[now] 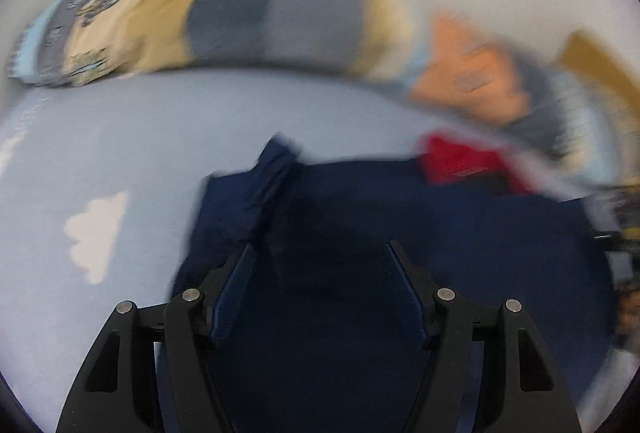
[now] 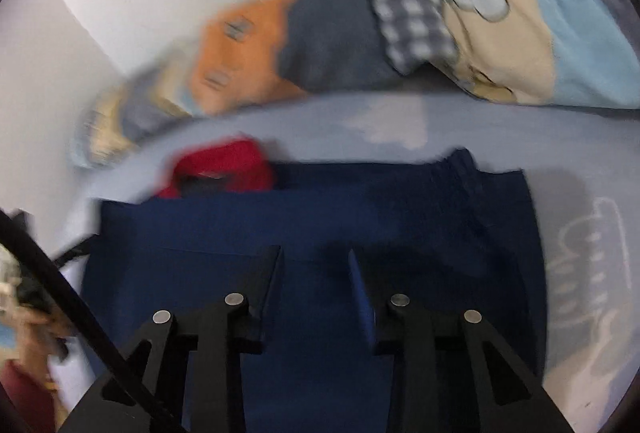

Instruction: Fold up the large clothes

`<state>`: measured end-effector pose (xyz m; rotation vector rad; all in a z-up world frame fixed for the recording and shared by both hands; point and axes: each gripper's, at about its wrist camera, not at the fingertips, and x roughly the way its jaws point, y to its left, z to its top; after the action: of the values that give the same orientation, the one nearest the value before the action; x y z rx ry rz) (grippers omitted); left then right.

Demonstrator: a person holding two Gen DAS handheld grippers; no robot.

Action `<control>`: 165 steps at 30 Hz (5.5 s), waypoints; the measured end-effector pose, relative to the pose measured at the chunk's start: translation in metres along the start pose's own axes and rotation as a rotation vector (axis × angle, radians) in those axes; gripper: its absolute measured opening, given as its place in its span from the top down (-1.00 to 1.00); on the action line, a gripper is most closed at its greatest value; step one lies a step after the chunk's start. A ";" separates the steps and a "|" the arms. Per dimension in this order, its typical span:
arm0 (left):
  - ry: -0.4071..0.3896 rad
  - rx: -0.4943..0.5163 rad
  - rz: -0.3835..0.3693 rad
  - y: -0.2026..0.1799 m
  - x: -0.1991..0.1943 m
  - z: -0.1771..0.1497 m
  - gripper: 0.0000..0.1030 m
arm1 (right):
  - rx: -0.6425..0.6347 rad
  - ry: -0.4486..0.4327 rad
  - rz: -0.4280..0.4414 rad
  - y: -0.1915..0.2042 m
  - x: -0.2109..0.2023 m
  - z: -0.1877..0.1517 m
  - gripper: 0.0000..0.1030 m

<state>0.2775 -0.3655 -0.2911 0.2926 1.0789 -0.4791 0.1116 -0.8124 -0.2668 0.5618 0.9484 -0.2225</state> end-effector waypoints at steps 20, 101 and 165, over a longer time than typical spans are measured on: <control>0.007 -0.278 -0.069 0.115 -0.054 -0.067 -0.44 | 0.252 -0.052 -0.008 -0.112 -0.078 -0.095 0.33; -0.030 -0.099 -0.037 -0.007 -0.180 -0.191 -0.28 | 0.160 -0.052 -0.078 0.007 -0.198 -0.200 -0.21; -0.073 0.305 0.176 -0.134 -0.195 -0.298 -0.69 | -0.128 0.147 -0.189 0.144 -0.116 -0.312 -0.96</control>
<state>-0.0954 -0.3008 -0.2500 0.6291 0.8979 -0.4922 -0.1146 -0.5285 -0.2623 0.3748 1.1514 -0.2903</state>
